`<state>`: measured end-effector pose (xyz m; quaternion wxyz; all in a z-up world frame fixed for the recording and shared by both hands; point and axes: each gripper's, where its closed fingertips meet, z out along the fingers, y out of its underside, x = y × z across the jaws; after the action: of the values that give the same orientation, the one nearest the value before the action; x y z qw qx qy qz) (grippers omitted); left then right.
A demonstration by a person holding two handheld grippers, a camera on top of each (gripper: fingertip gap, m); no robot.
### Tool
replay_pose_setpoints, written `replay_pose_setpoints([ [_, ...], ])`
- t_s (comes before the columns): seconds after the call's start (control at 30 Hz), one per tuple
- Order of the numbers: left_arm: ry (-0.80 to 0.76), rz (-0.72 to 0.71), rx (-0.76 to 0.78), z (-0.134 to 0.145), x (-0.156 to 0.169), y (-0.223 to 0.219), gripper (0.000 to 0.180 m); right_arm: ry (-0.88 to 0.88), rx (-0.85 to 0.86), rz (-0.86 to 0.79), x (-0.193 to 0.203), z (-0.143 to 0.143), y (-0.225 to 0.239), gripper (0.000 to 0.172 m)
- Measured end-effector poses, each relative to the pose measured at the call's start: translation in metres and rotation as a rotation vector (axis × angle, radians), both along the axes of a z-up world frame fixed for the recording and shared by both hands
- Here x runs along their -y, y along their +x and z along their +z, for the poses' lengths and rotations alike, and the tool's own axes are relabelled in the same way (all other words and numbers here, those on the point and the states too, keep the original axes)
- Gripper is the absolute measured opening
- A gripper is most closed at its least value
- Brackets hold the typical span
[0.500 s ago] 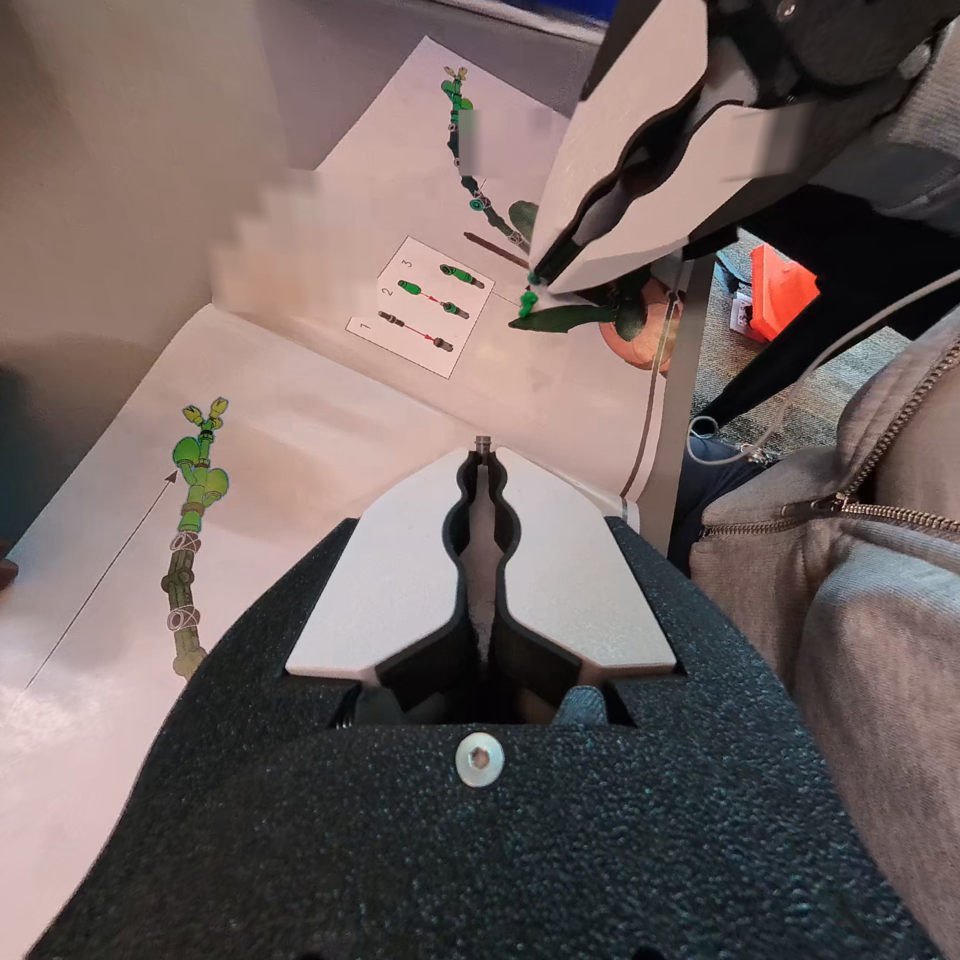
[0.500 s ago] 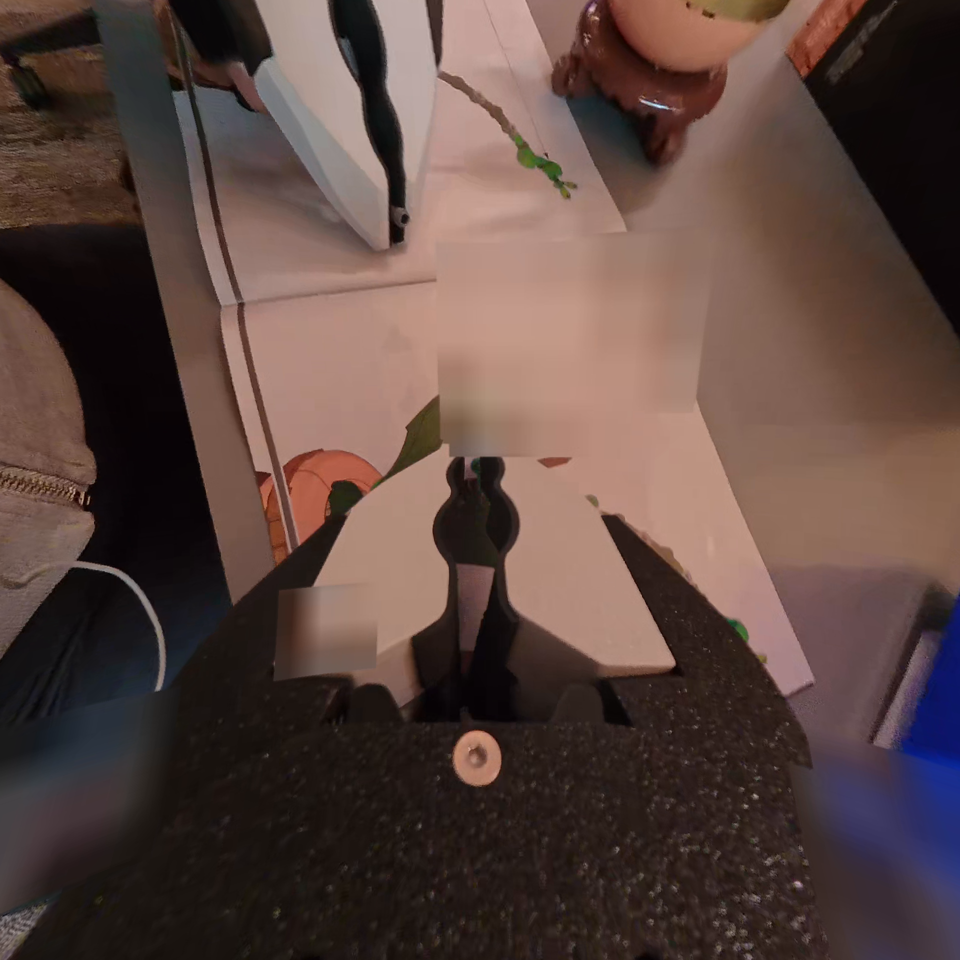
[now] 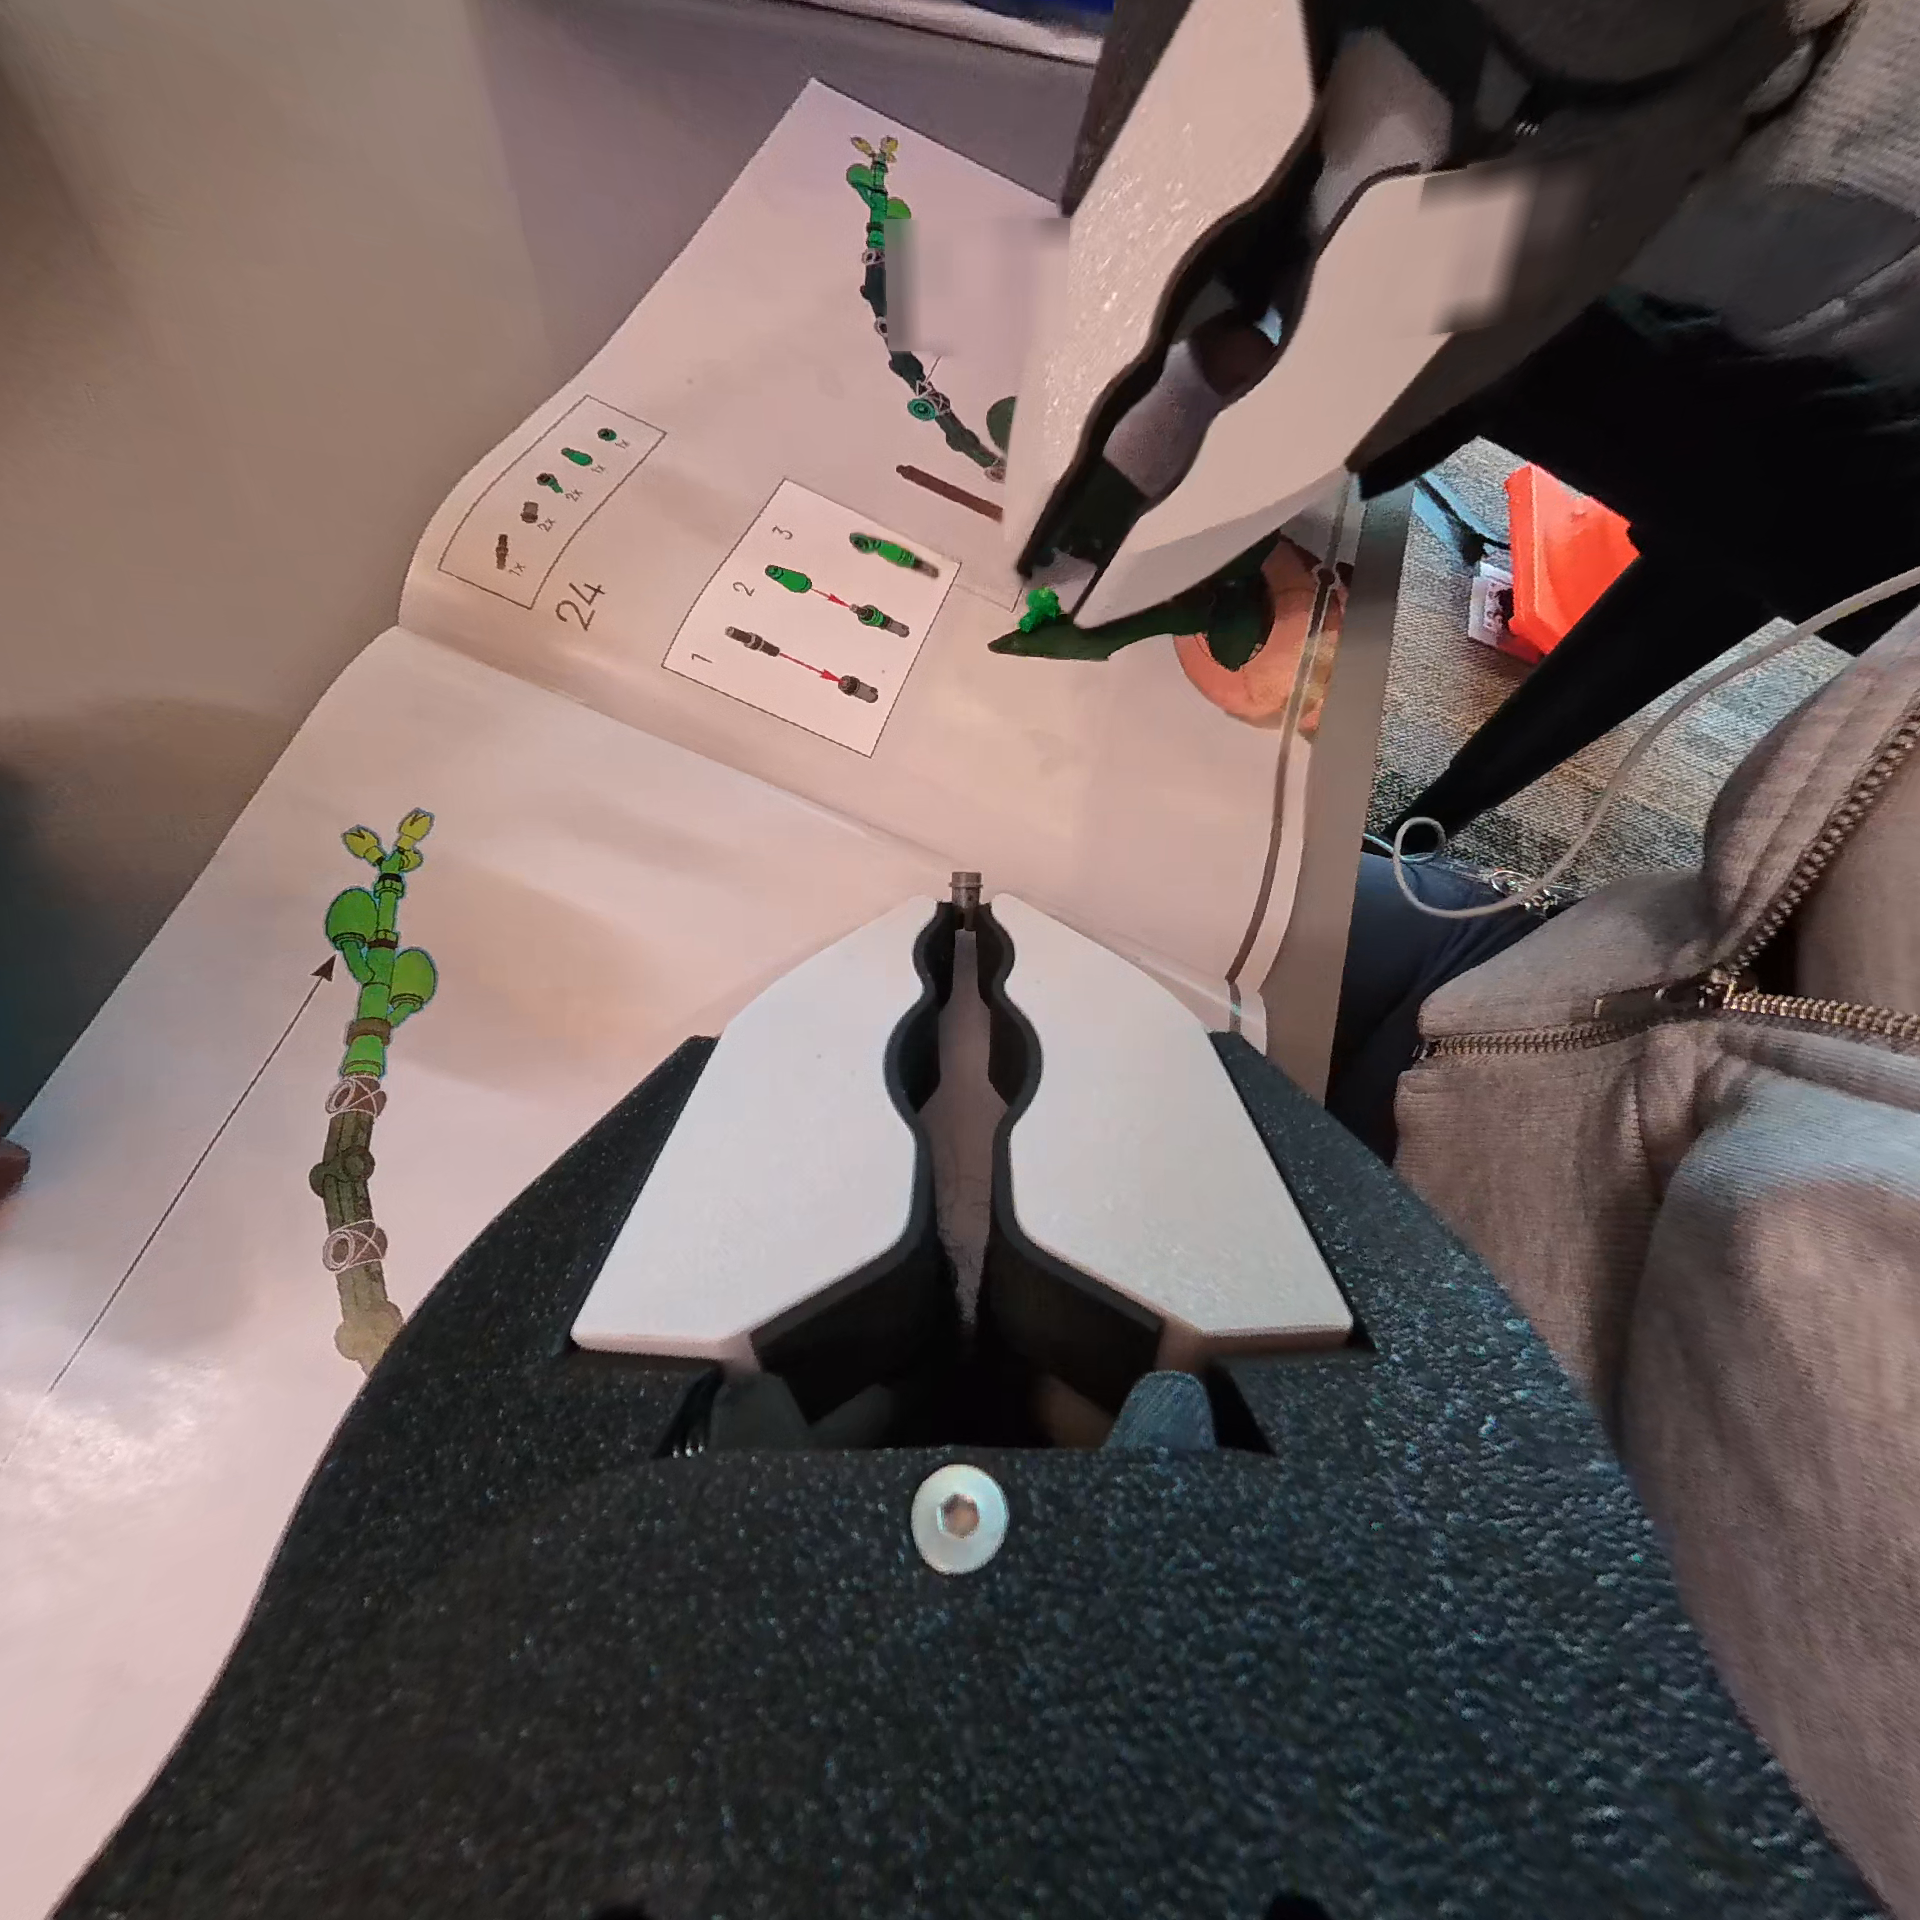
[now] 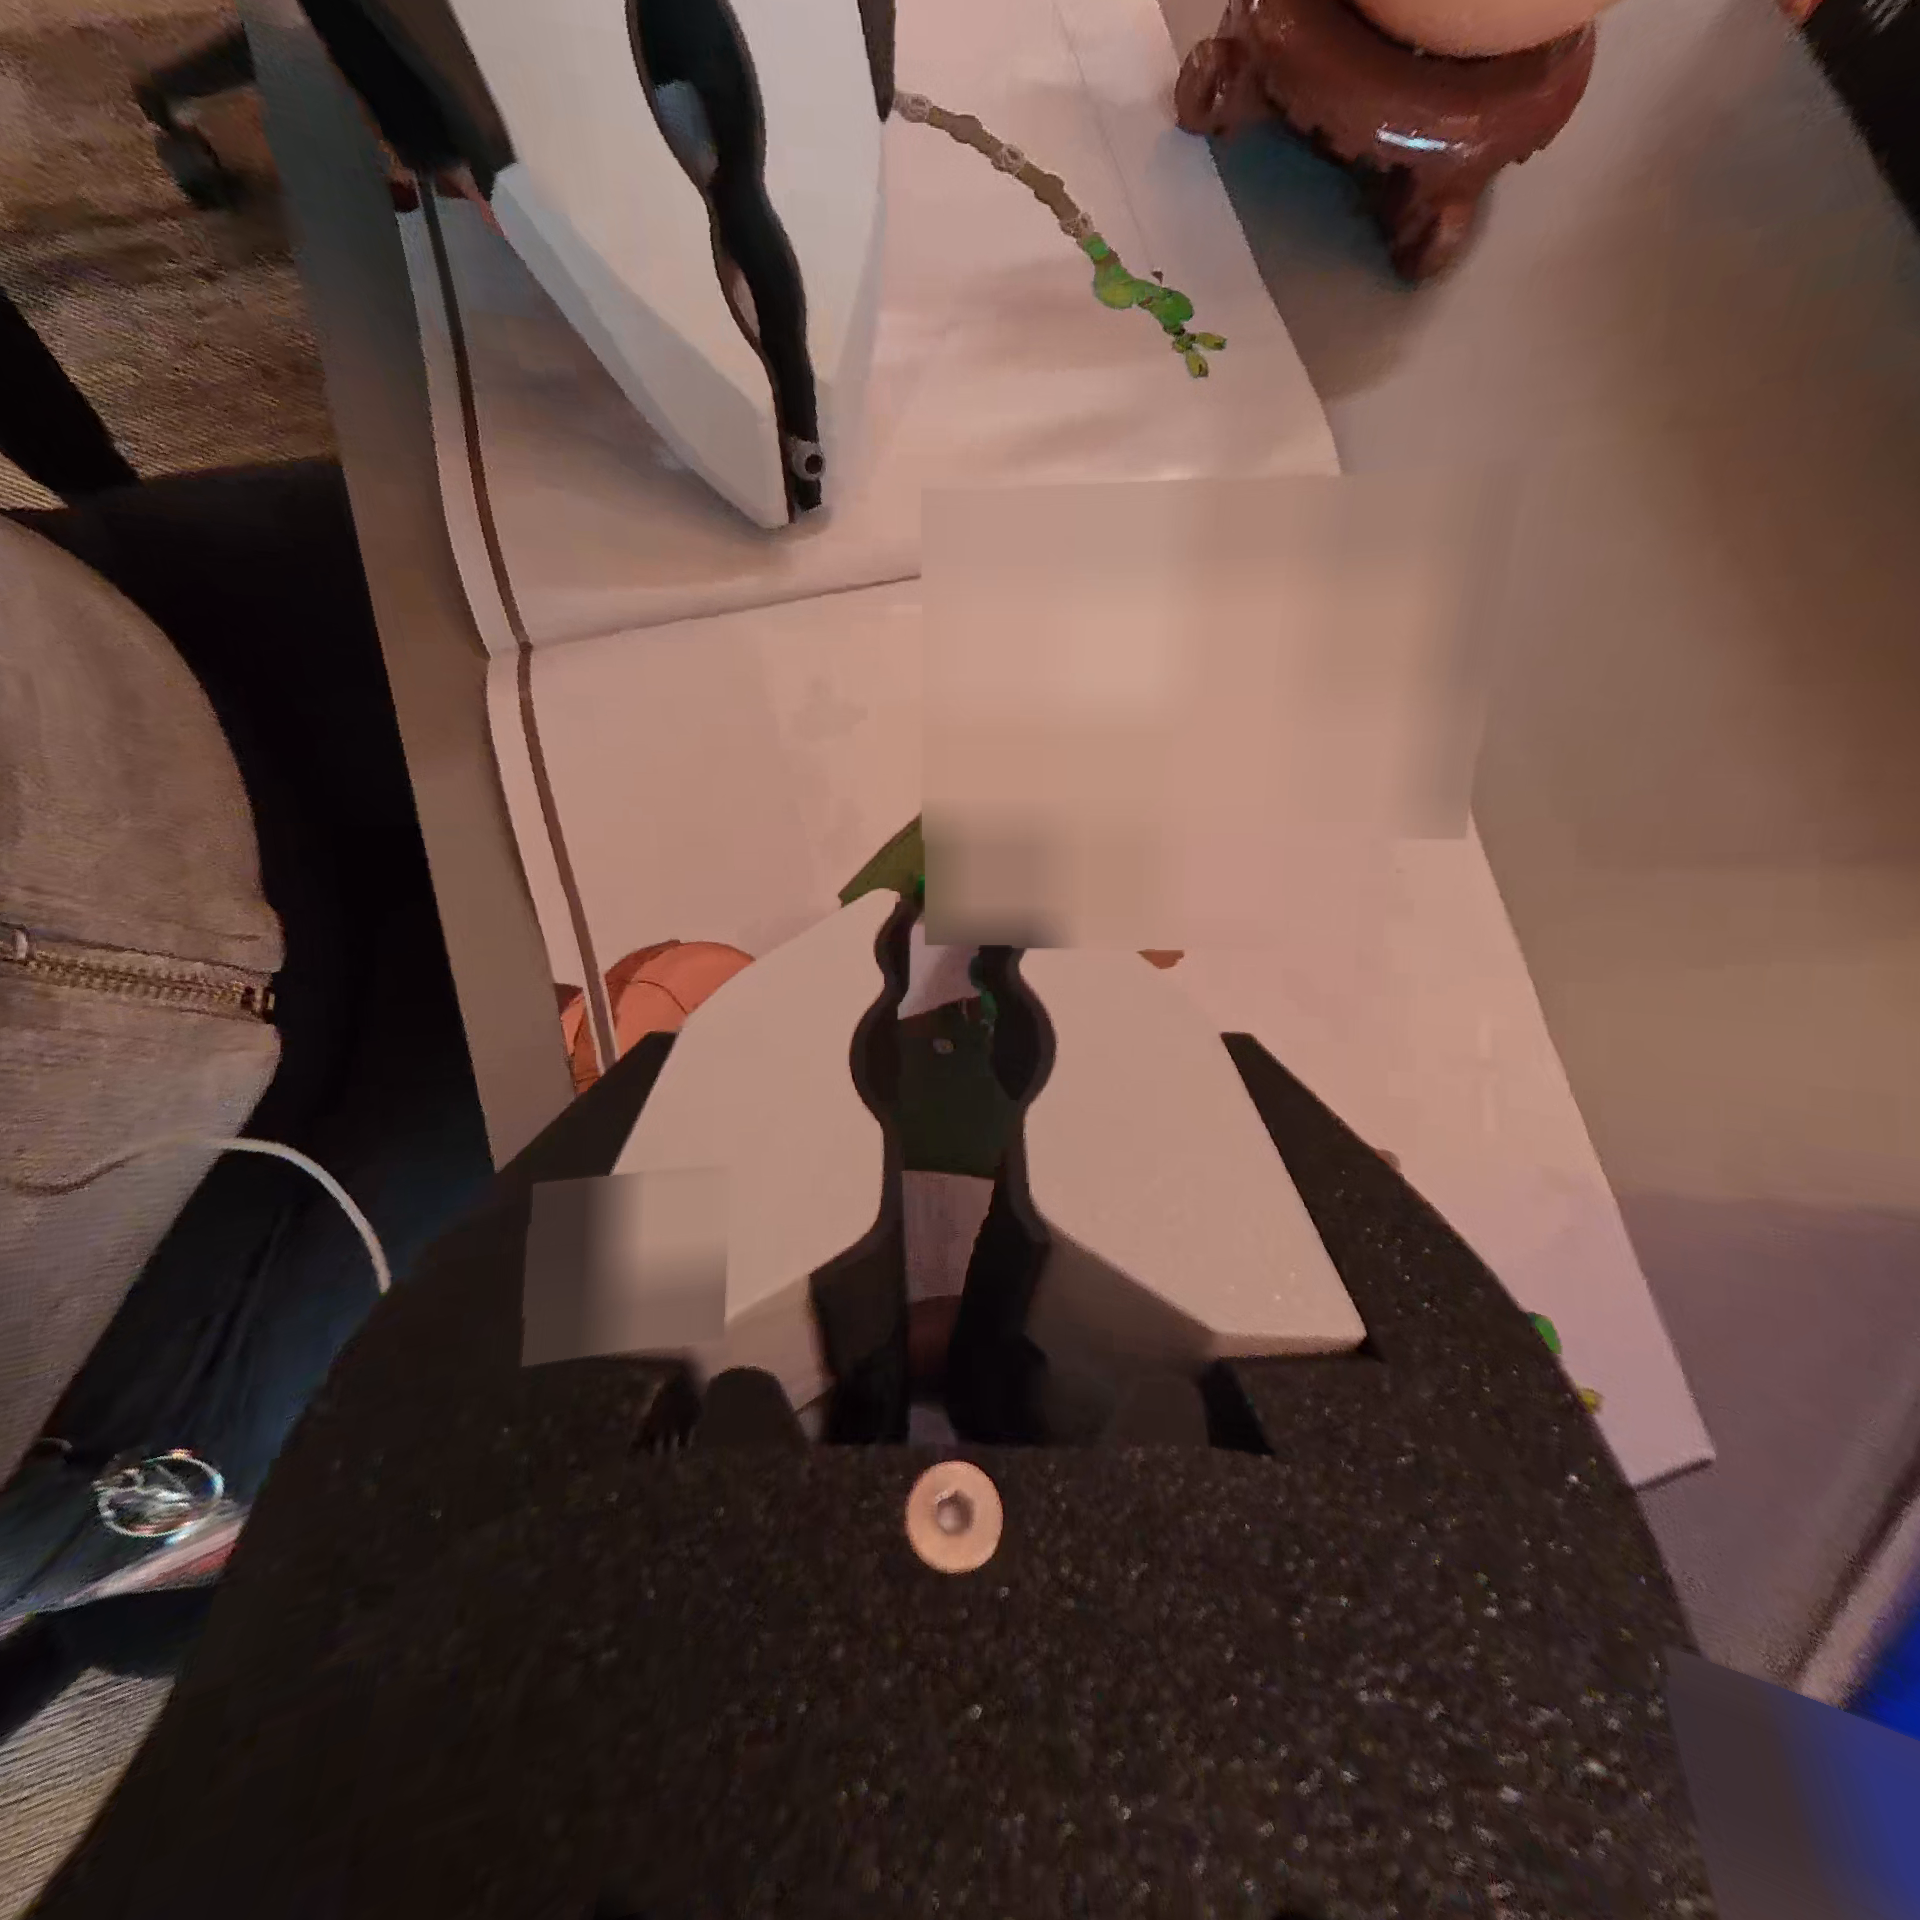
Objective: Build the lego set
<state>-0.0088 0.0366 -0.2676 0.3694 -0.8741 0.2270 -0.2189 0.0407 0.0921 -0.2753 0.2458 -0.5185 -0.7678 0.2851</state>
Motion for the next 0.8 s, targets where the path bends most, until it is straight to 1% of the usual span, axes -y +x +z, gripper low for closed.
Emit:
replay_pose_setpoints([
  [0.07,0.003,-0.002,0.001,0.000,0.000,0.000,0.003,-0.052,-0.014,-0.013,0.000,0.000,-0.003,0.012],
  [0.13,0.004,-0.004,0.003,0.001,0.000,0.000,0.003,-0.096,-0.002,-0.016,0.001,-0.001,-0.004,0.007],
  [0.17,0.003,-0.006,0.005,0.001,0.000,0.001,0.003,-0.108,-0.003,-0.016,0.002,-0.001,-0.004,0.007],
  [0.33,0.000,-0.023,0.023,0.002,0.002,0.002,0.003,-0.098,0.004,0.035,0.003,-0.001,-0.005,0.006],
  [0.37,-0.005,-0.029,0.031,0.002,0.003,0.003,0.003,-0.074,-0.005,0.062,0.004,-0.001,-0.006,0.005],
  [0.43,-0.032,-0.054,0.052,0.002,0.005,0.005,0.003,0.003,-0.047,0.169,0.013,0.003,-0.011,0.005],
  [0.53,-0.091,-0.088,0.092,-0.001,0.009,0.009,0.003,0.180,-0.135,0.318,0.025,0.014,-0.026,0.005],
  [0.67,-0.118,-0.106,0.117,-0.001,0.011,0.010,0.003,0.398,-0.232,0.534,0.048,0.024,-0.042,0.005],
  [0.73,-0.119,-0.113,0.118,-0.001,0.011,0.011,0.003,0.482,-0.249,0.593,0.054,0.027,-0.048,0.005],
  [0.8,-0.115,-0.113,0.111,-0.002,0.011,0.011,0.003,0.525,-0.224,0.625,0.053,0.023,-0.050,0.005],
])
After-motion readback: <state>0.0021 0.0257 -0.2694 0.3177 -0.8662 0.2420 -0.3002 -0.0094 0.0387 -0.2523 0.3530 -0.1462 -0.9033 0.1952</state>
